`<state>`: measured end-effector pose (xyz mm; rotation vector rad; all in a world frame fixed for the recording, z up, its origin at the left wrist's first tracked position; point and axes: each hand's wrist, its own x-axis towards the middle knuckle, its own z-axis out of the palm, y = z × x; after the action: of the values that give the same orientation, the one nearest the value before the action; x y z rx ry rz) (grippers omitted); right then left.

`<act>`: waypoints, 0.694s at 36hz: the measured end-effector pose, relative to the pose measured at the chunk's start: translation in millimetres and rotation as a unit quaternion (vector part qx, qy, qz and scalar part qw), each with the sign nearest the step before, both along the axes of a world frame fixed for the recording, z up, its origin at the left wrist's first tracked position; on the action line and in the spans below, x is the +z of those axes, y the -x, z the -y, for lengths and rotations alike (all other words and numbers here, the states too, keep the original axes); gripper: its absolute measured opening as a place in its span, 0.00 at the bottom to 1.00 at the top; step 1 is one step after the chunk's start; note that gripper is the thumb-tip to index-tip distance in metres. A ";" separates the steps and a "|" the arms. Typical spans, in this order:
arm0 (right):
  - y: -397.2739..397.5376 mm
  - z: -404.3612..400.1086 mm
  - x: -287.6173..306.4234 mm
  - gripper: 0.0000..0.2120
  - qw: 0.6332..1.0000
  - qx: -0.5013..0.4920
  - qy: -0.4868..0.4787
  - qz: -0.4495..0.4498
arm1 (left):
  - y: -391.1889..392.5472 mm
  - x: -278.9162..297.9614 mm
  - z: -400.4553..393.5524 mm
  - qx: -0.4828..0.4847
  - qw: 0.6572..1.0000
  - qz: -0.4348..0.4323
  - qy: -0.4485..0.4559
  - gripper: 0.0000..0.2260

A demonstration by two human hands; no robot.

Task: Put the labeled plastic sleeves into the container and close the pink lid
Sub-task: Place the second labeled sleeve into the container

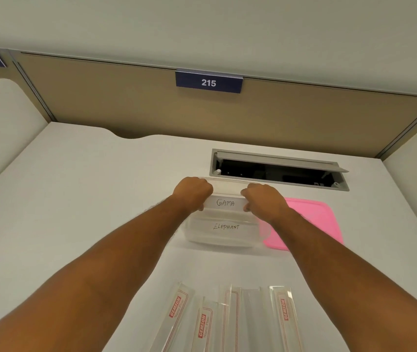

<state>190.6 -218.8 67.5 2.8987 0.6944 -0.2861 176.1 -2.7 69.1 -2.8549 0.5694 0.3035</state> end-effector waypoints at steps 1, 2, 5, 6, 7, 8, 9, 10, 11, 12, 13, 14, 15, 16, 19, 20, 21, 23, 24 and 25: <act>-1.3 -0.9 -2.2 0.12 1.000 0.001 0.007 -0.001 | -1.2 -2.0 0.3 0.001 1.000 -0.002 -0.003 0.08; -2.2 -1.9 -4.3 0.12 1.000 0.001 0.013 -0.002 | -2.0 -3.7 0.5 0.001 1.000 -0.003 -0.005 0.08; -4.5 -4.7 -10.5 0.10 1.000 -0.005 0.020 -0.006 | -4.9 -8.4 1.4 0.003 1.000 -0.006 -0.007 0.08; -5.0 -5.5 -12.3 0.09 1.000 -0.007 0.021 -0.008 | -5.3 -9.8 1.7 0.004 1.000 -0.007 -0.006 0.07; -5.5 -6.2 -14.3 0.08 1.000 -0.007 0.021 -0.009 | -5.8 -11.4 2.1 0.006 1.000 -0.007 -0.006 0.07; -5.7 -6.8 -16.2 0.08 1.000 -0.006 0.021 -0.011 | -6.0 -13.3 2.6 0.007 1.000 -0.005 -0.007 0.07; -5.9 -7.4 -18.1 0.07 1.000 -0.005 0.021 -0.012 | -6.1 -15.3 3.3 0.007 1.000 -0.004 -0.008 0.08; -5.8 -8.1 -19.9 0.07 1.000 -0.005 0.019 -0.012 | -5.8 -17.2 4.0 0.008 1.000 -0.003 -0.006 0.09; -5.8 -8.7 -21.7 0.08 1.000 -0.005 0.017 -0.012 | -5.7 -19.2 4.7 0.009 1.000 -0.001 -0.003 0.09; -5.8 -9.2 -23.5 0.08 1.000 -0.005 0.016 -0.012 | -5.5 -20.9 5.5 0.011 1.000 0.002 -0.001 0.08; -5.7 -9.5 -25.4 0.09 1.000 -0.005 0.015 -0.012 | -5.6 -22.7 6.5 0.014 1.000 0.005 0.000 0.08; -5.6 -9.9 -27.3 0.09 1.000 -0.006 0.014 -0.011 | -6.0 -24.3 7.3 0.016 1.000 0.008 0.000 0.09; -5.4 -9.9 -29.1 0.10 1.000 -0.006 0.014 -0.012 | -6.4 -26.0 8.0 0.017 1.000 0.009 0.002 0.10; -5.4 -10.2 -30.9 0.10 1.000 -0.006 0.014 -0.012 | -6.6 -27.4 8.5 0.019 1.000 0.009 0.005 0.10; -5.4 -11.0 -35.3 0.11 1.000 -0.008 0.013 -0.012 | -6.6 -30.4 9.6 0.023 1.000 0.007 0.013 0.10; -5.5 -11.3 -36.3 0.11 1.000 -0.009 0.012 -0.013 | -6.3 -31.1 9.8 0.025 1.000 0.006 0.015 0.10; -5.3 -11.6 -36.9 0.11 1.000 -0.009 0.013 -0.014 | -5.8 -32.1 9.8 0.028 0.999 0.004 0.016 0.11; -5.0 -12.2 -37.4 0.11 1.000 -0.008 0.014 -0.012 | -4.9 -33.0 9.4 0.031 0.999 -0.001 0.018 0.11; -5.1 -12.4 -37.6 0.11 1.000 -0.007 0.013 -0.011 | -4.7 -33.0 9.0 0.032 0.999 -0.003 0.018 0.11; -5.1 -12.7 -37.6 0.11 1.000 -0.007 0.012 -0.011 | -4.9 -33.2 8.5 0.033 0.999 -0.005 0.019 0.11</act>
<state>195.6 -206.1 29.9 2.8830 0.6703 -0.3273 181.0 -11.2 35.9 -2.9152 0.4892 0.3199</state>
